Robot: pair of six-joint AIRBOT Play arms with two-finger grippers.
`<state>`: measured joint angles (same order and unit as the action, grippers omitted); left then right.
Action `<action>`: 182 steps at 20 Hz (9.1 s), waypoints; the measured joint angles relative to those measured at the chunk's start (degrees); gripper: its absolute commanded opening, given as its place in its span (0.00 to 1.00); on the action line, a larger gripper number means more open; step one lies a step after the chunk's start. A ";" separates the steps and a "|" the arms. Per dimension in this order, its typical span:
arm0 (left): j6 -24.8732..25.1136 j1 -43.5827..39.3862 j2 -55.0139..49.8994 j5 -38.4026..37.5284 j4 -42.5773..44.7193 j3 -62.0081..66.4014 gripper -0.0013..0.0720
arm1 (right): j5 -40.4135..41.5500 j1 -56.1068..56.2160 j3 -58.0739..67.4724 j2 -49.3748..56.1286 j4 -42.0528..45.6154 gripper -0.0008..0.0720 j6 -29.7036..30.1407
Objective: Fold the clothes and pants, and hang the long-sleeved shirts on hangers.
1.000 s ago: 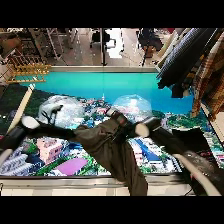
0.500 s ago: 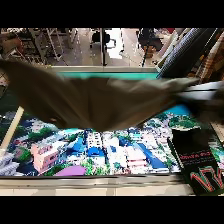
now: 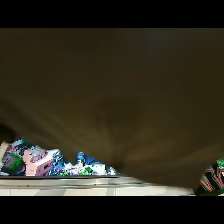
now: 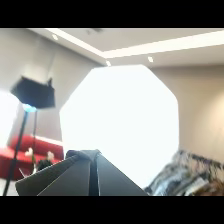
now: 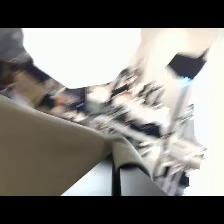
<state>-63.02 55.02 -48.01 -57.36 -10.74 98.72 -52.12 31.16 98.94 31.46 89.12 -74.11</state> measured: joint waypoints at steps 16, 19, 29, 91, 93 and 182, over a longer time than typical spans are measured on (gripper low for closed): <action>-0.04 -39.60 -54.73 10.03 51.58 7.54 0.99 | 24.06 -18.91 -11.30 58.60 3.69 0.66 -15.02; -3.58 -37.46 -57.13 2.60 56.04 9.38 0.65 | 20.61 -24.00 -10.05 62.42 -1.27 0.72 -15.12; -17.42 -26.51 -35.58 -27.69 83.30 -22.77 0.82 | -19.85 -43.47 -32.04 53.75 -30.34 0.81 5.09; 13.60 -35.50 -34.07 13.20 20.55 -39.67 0.03 | -3.72 -39.08 -11.32 59.32 -34.36 0.04 6.21; 13.73 -36.81 -40.57 14.78 20.48 -36.02 0.02 | 1.73 -37.44 -11.74 64.48 -35.21 0.04 7.08; -0.72 -26.86 -35.15 -14.34 32.41 -42.45 0.20 | -2.21 -37.16 -18.36 58.88 -34.93 0.20 6.99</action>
<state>-63.75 28.16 -83.15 -71.70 21.67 56.27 -54.33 -6.00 80.58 90.35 54.19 -67.11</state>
